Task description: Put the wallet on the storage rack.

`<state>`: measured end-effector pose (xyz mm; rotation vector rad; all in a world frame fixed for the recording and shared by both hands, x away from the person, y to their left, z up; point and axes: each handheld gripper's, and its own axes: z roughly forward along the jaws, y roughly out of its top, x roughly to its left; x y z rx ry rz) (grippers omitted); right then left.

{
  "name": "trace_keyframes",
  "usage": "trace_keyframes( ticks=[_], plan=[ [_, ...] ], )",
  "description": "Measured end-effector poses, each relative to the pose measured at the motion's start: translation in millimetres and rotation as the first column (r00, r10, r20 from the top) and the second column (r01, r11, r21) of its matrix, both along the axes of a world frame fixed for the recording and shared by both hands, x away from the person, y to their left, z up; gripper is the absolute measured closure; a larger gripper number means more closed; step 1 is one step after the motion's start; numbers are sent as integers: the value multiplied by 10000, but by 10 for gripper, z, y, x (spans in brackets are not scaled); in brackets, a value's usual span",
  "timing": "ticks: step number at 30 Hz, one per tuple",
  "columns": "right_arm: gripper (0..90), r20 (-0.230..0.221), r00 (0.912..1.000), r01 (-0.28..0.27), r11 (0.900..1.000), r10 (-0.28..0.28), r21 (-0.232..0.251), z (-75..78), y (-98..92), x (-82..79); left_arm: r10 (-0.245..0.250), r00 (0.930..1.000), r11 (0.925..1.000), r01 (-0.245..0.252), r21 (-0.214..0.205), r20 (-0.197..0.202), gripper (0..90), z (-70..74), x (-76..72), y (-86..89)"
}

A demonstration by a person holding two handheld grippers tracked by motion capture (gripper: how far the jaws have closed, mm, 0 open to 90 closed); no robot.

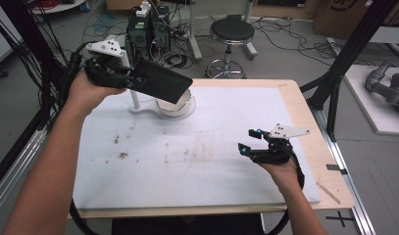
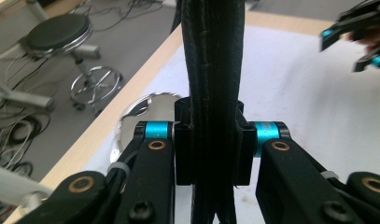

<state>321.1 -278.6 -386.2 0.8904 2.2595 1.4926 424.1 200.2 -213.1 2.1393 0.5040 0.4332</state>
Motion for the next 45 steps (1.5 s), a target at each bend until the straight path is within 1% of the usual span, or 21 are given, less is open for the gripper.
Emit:
trace_keyframes(
  ticks=[4, 7, 8, 11, 13, 15, 19, 21, 22, 24, 27, 31, 32, 35, 36, 37, 40, 42, 43, 44, 45],
  plan=[
    [284, -25, 10000, -15, 10000, 15, 38, 0, 3, -3, 232, 9989, 9995, -224, 207, -407, 758, -147, 192, -28],
    [284, 5, 10000, -25, 10000, 25, 57, 4, 2, -12, 439, 9965, 9979, -403, 512, -707, 758, -294, 327, -81],
    [284, 6, 10000, -18, 10000, 18, 48, 4, 1, -12, 535, 9953, 9974, -494, 515, -801, 758, -356, 382, -100],
    [284, -8, 10000, -15, 10000, 15, 32, -6, 1, -3, 710, 9929, 9957, -649, 654, -955, 758, -456, 489, -122],
    [284, -23, 10000, -36, 10000, 36, 21, -16, 4, 11, 840, 9896, 9942, -752, 772, -1169, 757, -521, 554, -127],
    [284, -80, 10000, -52, 10000, 52, 19, -21, 8, 18, 890, 9871, 9937, -789, 794, -1329, 758, -566, 589, -122],
    [284, -139, 9999, -86, 10000, 86, 0, -34, 17, 35, 941, 9827, 9949, -871, 501, -1597, 757, -600, 633, -53],
    [284, -238, 9997, -102, 9999, 102, -20, -40, 25, 39, 1092, 9807, 9919, -970, 818, -1622, 758, -606, 635, -36],
    [284, -217, 9997, -108, 9999, 108, -25, -43, 28, 40, 1144, 9800, 9910, -1012, 871, -1630, 757, -612, 633, -32],
    [284, -177, 9997, -140, 9999, 139, -33, -44, 31, 38, 1090, 9793, 9927, -984, 695, -1705, 757, -636, 640, -19],
    [284, -224, 9996, -156, 9999, 155, -40, -47, 37, 42, 1054, 9777, 9932, -945, 678, -1814, 757, -681, 674, -47],
    [284, -236, 9996, -181, 9998, 180, -33, -54, 49, 41, 969, 9714, 9949, -887, 474, -2167, 756, -787, 757, -115],
    [284, -267, 9995, -162, 9999, 161, -44, -52, 51, 35, 957, 9721, 9954, -939, 187, -2142, 753, -800, 776, -119],
    [285, -286, 9994, -169, 9999, 169, -15, -55, 44, 35, 1228, 9723, 9923, -1237, 79, -1986, 736, -809, 803, -131],
    [285, -287, 9995, -157, 9999, 157, -10, -57, 42, 39, 1499, 9708, 9884, -1516, 51, -1876, 699, -807, 808, -137],
    [284, -276, 9995, -164, 9999, 164, 0, -60, 42, 44, 1710, 9686, 9848, -1738, 4, -1802, 626, -804, 816, -138],
    [285, -303, 9993, -202, 9998, 202, -9, -64, 45, 49, 2285, 9649, 9734, -2286, 147, -1297, 500, -753, 791, -137],
    [285, -311, 9992, -235, 9997, 235, -22, -65, 48, 49, 2401, 9659, 9707, -2395, 178, -969, 489, -723, 767, -148],
    [285, -335, 9992, -233, 9997, 233, -4, -65, 51, 48, 2663, 9625, 9632, -2638, 520, -512, 461, -710, 752, -167],
    [285, -303, 9992, -250, 9997, 250, 10, -66, 52, 50, 2844, 9584, 9567, -2820, 716, -252, 414, -703, 742, -181],
    [285, -323, 9992, -249, 9997, 249, 4, -65, 53, 49, 2868, 9576, 9566, -2849, 618, -254, 404, -704, 738, -188]
  ],
)
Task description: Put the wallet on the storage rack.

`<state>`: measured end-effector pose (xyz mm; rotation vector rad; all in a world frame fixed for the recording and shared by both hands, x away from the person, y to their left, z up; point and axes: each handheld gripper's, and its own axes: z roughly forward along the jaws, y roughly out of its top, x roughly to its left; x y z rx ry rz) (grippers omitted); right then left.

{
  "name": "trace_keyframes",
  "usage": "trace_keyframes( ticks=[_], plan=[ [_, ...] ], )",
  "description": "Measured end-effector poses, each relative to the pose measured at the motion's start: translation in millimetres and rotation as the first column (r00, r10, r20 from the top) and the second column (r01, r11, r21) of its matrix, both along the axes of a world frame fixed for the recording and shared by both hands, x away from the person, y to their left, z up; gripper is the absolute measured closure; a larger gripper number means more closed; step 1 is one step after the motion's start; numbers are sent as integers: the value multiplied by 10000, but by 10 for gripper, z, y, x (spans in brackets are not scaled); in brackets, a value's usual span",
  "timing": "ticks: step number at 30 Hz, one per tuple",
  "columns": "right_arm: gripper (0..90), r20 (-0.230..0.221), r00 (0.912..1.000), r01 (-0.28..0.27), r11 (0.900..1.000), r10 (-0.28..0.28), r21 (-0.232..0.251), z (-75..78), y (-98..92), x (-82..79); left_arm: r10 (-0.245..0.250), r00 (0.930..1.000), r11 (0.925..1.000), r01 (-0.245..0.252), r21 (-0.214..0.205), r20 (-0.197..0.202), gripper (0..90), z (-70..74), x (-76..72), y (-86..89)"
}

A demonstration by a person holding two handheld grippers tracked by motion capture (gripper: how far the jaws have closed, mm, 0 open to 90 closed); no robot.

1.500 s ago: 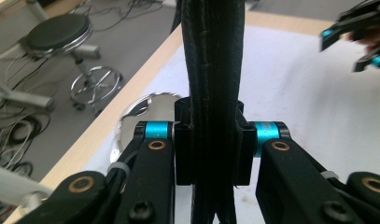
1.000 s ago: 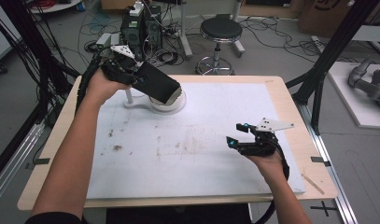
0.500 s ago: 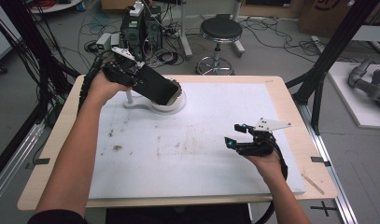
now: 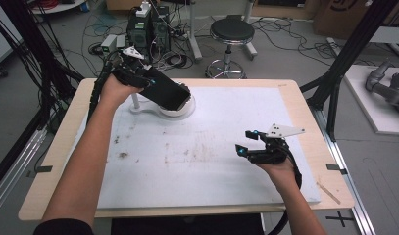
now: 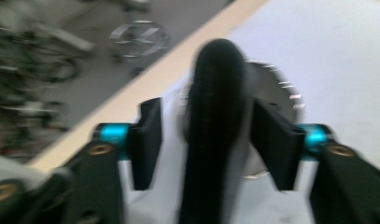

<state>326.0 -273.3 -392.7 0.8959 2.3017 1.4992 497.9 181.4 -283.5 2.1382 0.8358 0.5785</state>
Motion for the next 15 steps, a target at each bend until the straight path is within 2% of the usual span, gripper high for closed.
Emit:
trace_keyframes(
  ticks=[2, 4, 8, 15],
  plan=[
    [286, 15, 10000, -9, 10000, 9, 0, 1, 0, -2, 151, 9995, 9995, -159, 258, 284, 403, 14, -13, -25],
    [287, 58, 10000, -36, 10000, 36, -21, 3, 2, -9, 316, 9982, 9993, -326, 191, 517, 399, 17, -15, -48],
    [288, 76, 9999, -78, 10000, 79, -25, 5, 3, -14, 640, 9941, 9968, -679, 430, 880, 397, 20, -3, -84],
    [288, -1, 9999, -154, 9998, 154, -82, -20, 24, 0, 1274, 9819, 9872, -1392, 781, 1401, 395, -23, 51, -131]
  ],
)
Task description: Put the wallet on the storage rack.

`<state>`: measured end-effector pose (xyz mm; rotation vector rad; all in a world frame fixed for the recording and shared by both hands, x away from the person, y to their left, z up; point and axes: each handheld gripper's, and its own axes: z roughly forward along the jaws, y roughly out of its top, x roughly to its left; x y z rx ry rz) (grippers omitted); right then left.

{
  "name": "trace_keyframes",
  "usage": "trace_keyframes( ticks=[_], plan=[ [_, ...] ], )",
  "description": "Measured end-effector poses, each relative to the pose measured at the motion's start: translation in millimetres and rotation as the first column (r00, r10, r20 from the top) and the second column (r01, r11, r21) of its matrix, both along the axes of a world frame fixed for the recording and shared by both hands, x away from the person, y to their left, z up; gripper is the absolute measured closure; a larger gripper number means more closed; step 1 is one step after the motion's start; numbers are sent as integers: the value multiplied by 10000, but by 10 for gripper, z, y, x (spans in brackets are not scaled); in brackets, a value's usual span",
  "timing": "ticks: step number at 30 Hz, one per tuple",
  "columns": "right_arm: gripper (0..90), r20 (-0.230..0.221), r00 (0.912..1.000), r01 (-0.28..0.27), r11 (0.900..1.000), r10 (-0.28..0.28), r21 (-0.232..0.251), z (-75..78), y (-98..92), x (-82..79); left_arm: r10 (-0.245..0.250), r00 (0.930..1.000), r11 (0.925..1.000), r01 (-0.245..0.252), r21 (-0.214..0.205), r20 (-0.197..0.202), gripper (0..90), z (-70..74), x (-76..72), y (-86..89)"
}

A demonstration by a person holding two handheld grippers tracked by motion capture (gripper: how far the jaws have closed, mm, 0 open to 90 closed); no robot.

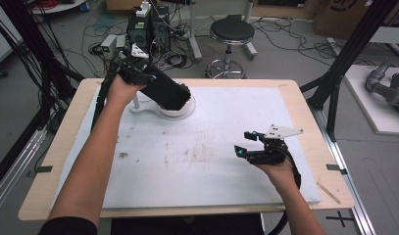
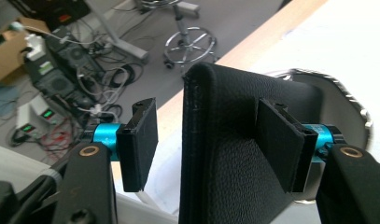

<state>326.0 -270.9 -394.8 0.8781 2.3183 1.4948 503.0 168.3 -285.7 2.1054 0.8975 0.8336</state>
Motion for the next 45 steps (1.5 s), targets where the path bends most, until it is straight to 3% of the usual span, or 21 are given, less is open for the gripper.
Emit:
trace_keyframes(
  ticks=[3, 12, 16, 18, 20, 24, 27, 30, 32, 34, 39, 42, 45],
  plan=[
    [289, -19, 10000, -31, 10000, 31, 0, -4, 2, 4, 155, 9999, 9995, -155, 269, -14, 397, -22, 14, -9],
    [289, 40, 10000, -45, 10000, 45, -2, 0, 5, -2, -408, 9988, 9984, 418, -371, 259, 370, 129, -122, 5],
    [289, 67, 10000, -51, 9999, 50, 89, 9, 5, -10, -782, 9964, 9938, 805, -771, 325, 359, 229, -240, 6],
    [289, 109, 9999, -13, 9999, 12, 121, 15, -2, -11, -1228, 9916, 9866, 1265, -1032, 410, 338, 282, -331, -3],
    [288, 126, 9999, 40, 9999, -42, 152, 15, -15, -4, -1795, 9823, 9746, 1849, -1261, 530, 294, 299, -445, -16],
    [283, 46, 9997, 236, 9995, -237, 229, 18, -48, 1, -2248, 9725, 9568, 2322, -1747, 615, 292, 251, -638, -2],
    [282, 84, 9993, 366, 9990, -368, 273, 19, -78, 7, -2458, 9675, 9428, 2528, -2172, 594, 276, 180, -763, 27],
    [277, 108, 9989, 442, 9985, -445, 318, 17, -101, 17, -2638, 9630, 9351, 2694, -2302, 555, 271, 120, -881, 46],
    [275, 39, 9988, 491, 9983, -492, 329, 15, -113, 21, -2698, 9615, 9356, 2745, -2219, 518, 266, 81, -971, 65],
    [275, 22, 9987, 513, 9982, -514, 310, 11, -122, 29, -2905, 9549, 9277, 2968, -2263, 615, 251, 17, -1066, 95],
    [259, -103, 9980, 620, 9976, -617, 292, -11, -156, 66, -2987, 9525, 9073, 3028, -2916, 597, 245, -173, -1247, 207],
    [249, -183, 9977, 660, 9973, -654, 326, -15, -164, 70, -3044, 9512, 9007, 3045, -3097, 500, 239, -255, -1326, 246],
    [240, -210, 9975, 682, 9971, -675, 334, -15, -169, 71, -3186, 9471, 8885, 3125, -3361, 381, 214, -350, -1405, 253]
  ],
)
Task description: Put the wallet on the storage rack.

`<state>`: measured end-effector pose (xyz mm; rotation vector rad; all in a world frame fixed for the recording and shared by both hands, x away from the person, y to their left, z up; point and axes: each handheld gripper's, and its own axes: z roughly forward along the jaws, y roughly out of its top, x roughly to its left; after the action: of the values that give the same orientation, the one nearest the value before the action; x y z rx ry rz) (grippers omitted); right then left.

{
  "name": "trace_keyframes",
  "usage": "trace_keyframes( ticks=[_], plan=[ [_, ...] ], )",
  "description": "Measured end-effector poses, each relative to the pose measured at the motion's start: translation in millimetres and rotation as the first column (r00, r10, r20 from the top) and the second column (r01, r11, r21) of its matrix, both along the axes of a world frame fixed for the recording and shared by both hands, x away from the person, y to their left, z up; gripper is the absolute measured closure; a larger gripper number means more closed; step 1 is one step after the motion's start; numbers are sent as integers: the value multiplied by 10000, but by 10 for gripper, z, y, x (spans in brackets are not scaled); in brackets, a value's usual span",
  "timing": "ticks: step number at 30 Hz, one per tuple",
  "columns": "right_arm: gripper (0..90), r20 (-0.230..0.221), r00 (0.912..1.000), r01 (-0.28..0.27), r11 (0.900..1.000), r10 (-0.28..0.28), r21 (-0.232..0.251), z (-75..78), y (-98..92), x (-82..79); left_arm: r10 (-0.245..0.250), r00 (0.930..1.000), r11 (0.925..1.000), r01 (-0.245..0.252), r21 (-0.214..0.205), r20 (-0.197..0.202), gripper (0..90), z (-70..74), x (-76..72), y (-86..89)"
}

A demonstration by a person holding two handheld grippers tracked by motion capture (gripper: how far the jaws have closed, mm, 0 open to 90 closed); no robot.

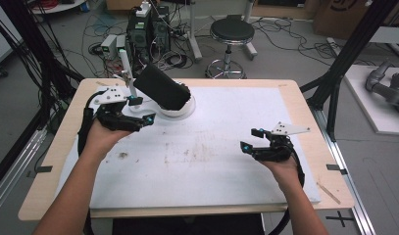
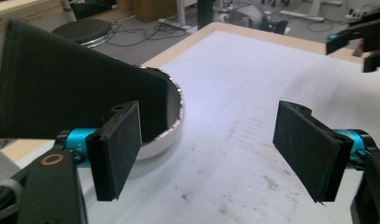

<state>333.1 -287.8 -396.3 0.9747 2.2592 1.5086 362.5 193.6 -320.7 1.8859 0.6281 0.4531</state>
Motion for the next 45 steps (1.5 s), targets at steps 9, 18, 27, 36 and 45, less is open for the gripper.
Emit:
trace_keyframes(
  ticks=[9, 18, 27, 36, 45],
  plan=[
    [218, 36, 9996, 288, 9996, -288, -36, -16, -47, 16, -381, 9989, 9983, 368, -444, -279, 200, -261, -185, 24],
    [210, -4, 9985, 550, 9984, -551, -146, -54, -67, 44, -528, 9971, 9971, 497, -572, -543, 195, -436, -266, 78],
    [210, 154, 9979, 631, 9980, -629, -85, -39, -95, 29, -643, 9973, 9967, 624, -524, -351, 195, -436, -280, 94],
    [210, 115, 9965, 834, 9965, -834, -54, -36, -142, 25, -780, 9964, 9955, 760, -572, -341, 195, -485, -279, 110],
    [210, 63, 9969, 786, 9968, -785, -122, -44, -130, 22, -695, 9972, 9963, 680, -517, -271, 195, -492, -276, 106]
  ],
)
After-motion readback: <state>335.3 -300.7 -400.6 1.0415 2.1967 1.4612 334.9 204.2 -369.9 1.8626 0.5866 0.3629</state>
